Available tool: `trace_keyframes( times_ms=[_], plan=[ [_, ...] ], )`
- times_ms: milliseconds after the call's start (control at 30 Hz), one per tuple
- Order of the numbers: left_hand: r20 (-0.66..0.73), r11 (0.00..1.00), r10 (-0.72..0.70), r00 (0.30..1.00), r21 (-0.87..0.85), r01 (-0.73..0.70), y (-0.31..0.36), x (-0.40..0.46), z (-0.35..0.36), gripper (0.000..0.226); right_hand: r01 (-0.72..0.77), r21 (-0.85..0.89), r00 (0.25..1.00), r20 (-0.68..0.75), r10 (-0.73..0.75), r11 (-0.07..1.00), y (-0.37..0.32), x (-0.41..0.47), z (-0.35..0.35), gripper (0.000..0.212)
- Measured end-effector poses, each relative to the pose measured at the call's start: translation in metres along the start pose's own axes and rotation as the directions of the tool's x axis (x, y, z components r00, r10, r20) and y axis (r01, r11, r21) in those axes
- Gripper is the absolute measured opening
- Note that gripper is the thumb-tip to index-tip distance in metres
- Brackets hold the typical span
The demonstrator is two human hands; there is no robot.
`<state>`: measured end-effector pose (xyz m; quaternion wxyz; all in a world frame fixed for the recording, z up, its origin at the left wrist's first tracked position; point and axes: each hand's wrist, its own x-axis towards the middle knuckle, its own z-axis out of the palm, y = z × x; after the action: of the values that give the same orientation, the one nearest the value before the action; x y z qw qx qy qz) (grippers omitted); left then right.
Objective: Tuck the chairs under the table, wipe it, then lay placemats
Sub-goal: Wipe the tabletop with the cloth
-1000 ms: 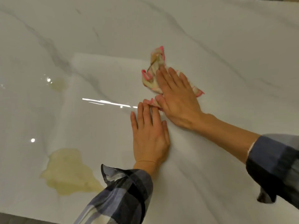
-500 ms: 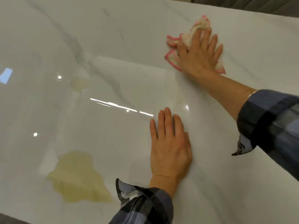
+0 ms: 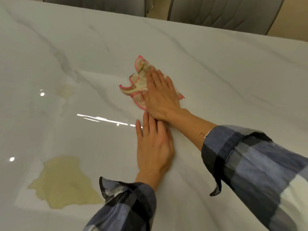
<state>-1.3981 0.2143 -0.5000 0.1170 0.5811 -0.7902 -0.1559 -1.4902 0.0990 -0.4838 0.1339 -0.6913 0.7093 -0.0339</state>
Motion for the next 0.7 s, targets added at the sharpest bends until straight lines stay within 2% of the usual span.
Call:
trace_keyframes(
  times_ms=[167,300,367,433,500,533,600,700],
  plan=[
    [0.02,0.999,0.014,1.0,0.05,-0.015,-0.003,-0.002,0.0,0.058,-0.307,0.032,0.947,-0.087,0.309,0.951,0.074,-0.072,-0.001,0.066],
    [0.071,0.997,0.031,0.997,0.071,-0.036,-0.009,-0.013,-0.012,0.059,-0.467,0.065,0.874,-0.12,0.472,0.882,0.083,-0.138,0.007,0.072],
    [0.088,0.993,0.07,0.994,0.089,-0.078,-0.016,-0.021,-0.027,0.059,-0.534,0.102,0.831,-0.122,0.543,0.839,0.077,-0.141,0.01,0.071],
    [0.073,0.991,0.094,0.993,0.087,-0.1,-0.026,-0.021,-0.046,0.058,-0.628,0.154,0.755,-0.118,0.646,0.763,0.07,-0.126,0.011,0.068],
    [0.056,0.995,0.066,0.996,0.07,-0.069,-0.047,-0.015,-0.073,0.055,-0.711,0.193,0.674,-0.091,0.733,0.677,0.054,-0.103,0.008,0.069],
    [0.053,0.997,0.034,0.998,0.068,-0.037,-0.058,-0.011,-0.085,0.053,-0.719,0.196,0.666,-0.084,0.742,0.667,0.046,-0.092,0.007,0.07],
    [0.038,0.996,-0.045,0.998,0.085,0.042,-0.082,-0.01,-0.108,0.051,-0.642,0.184,0.743,-0.089,0.663,0.744,0.021,-0.069,0.007,0.07],
    [0.031,0.982,-0.166,0.986,0.091,0.163,-0.118,-0.022,-0.133,0.047,-0.394,0.164,0.904,-0.109,0.413,0.905,-0.036,-0.047,0.02,0.064]
  ],
)
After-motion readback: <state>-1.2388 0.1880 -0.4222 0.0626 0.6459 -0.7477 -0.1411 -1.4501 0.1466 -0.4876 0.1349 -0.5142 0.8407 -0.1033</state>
